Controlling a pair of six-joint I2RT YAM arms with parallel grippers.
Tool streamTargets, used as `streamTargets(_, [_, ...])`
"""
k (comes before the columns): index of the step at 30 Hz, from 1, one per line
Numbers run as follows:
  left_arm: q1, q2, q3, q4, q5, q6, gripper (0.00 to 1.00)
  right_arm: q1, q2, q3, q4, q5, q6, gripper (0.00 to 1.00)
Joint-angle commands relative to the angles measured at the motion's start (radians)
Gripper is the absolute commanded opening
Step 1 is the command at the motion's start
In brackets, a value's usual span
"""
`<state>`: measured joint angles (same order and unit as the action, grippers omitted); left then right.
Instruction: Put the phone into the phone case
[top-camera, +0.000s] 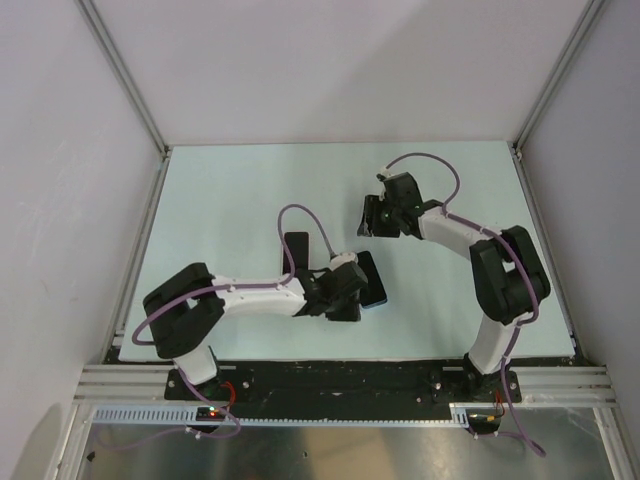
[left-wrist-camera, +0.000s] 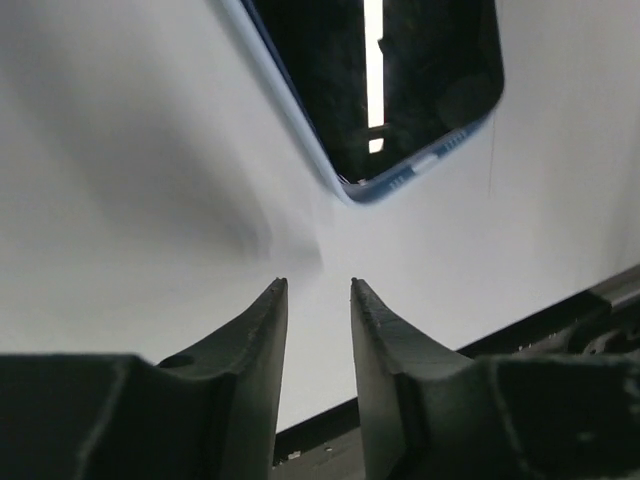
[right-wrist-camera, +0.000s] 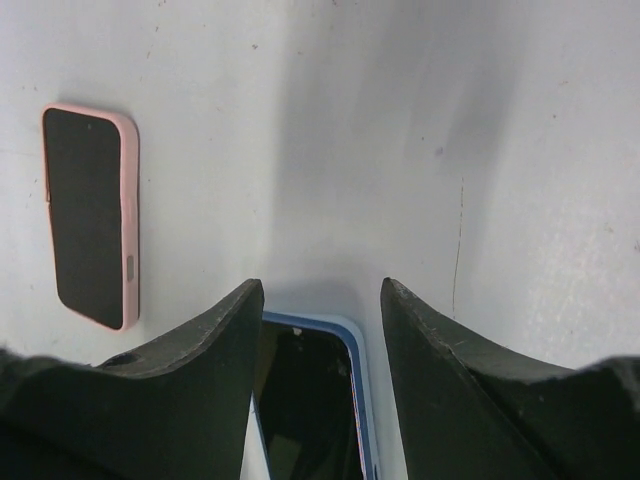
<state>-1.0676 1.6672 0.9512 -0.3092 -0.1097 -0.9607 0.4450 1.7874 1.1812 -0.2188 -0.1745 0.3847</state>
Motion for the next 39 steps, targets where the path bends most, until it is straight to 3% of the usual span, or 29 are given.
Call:
streamTargets(1, [-0.052, 0.025, 0.007, 0.038, 0.000, -0.047, 0.32, 0.001, 0.042, 0.059, 0.011, -0.024, -0.010, 0.55])
streamTargets(15, [-0.057, 0.128, 0.078, 0.095, 0.037, -0.108, 0.20, 0.014, 0.074, 0.083, -0.038, -0.040, -0.056, 0.53])
streamTargets(25, [0.010, 0.130, 0.011, 0.146, -0.005, -0.176, 0.17, 0.056, 0.077, 0.076, -0.093, -0.013, -0.080, 0.49])
streamTargets(39, [0.087, 0.095, -0.027, 0.156, -0.036, -0.160, 0.17, 0.070, -0.035, -0.091, -0.100, 0.053, -0.053, 0.48])
